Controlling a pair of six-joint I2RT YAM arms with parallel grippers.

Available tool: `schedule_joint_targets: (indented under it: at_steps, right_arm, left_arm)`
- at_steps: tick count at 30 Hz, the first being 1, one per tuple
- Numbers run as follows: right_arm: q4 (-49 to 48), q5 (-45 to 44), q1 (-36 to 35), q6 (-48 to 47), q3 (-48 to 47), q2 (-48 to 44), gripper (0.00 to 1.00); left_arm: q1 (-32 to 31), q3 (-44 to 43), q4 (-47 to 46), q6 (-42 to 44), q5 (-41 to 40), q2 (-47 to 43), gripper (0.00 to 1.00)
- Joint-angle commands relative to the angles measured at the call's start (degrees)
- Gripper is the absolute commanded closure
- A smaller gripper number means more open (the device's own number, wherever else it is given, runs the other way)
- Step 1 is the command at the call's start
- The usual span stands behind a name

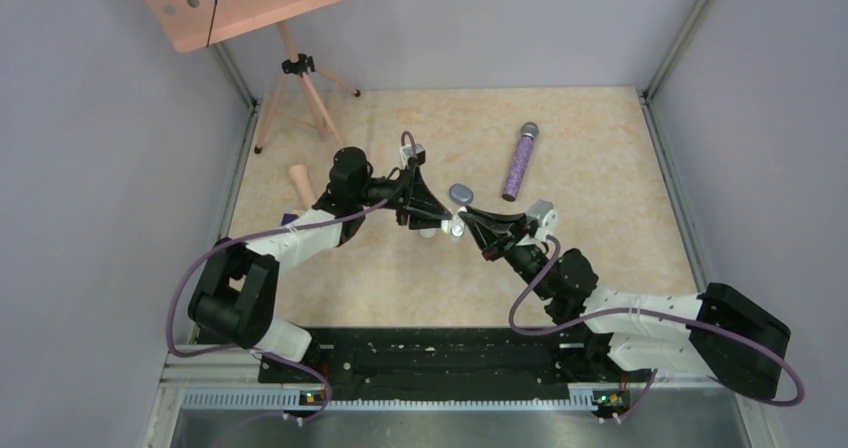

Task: Insert the wireless bluetooth earbuds into the charging case
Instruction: Place the earbud in the charging case.

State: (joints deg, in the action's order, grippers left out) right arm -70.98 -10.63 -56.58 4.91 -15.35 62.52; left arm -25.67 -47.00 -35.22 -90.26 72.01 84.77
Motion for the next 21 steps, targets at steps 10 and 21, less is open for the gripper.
schedule_joint_targets:
  at_steps: [10, 21]
  right_arm:
    - [5.1, 2.1, -1.7, -1.9, 0.7, -0.7, 1.00]
    - [12.8, 2.7, -1.7, 0.1, -2.3, -7.5, 0.74]
  left_arm:
    - [-0.2, 0.7, -15.9, -8.4, 0.5, 0.7, 1.00]
    - [-0.2, -1.2, -6.0, -0.4, 0.1, 0.7, 1.00]
